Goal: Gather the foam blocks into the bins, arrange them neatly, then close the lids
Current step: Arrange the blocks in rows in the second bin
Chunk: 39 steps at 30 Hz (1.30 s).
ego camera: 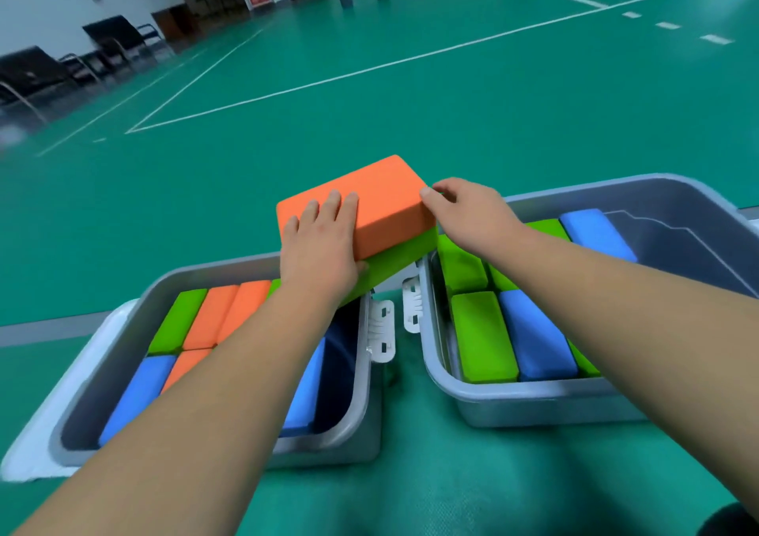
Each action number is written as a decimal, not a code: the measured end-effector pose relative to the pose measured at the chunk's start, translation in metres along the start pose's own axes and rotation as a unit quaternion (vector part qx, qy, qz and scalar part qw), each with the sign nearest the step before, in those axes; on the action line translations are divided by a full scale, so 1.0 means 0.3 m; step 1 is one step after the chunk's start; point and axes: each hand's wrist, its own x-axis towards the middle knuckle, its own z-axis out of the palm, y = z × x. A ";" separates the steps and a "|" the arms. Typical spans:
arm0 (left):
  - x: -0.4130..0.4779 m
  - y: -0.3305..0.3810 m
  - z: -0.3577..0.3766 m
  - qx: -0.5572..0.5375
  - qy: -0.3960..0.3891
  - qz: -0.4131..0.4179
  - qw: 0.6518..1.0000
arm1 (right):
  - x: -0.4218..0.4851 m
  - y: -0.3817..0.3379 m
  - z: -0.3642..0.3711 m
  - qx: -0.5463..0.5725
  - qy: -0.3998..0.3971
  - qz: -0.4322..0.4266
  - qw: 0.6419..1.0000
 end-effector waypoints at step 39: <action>-0.007 0.863 0.168 -0.021 -0.130 0.374 0.918 | -0.263 0.476 -0.764 -0.256 0.262 0.045 0.929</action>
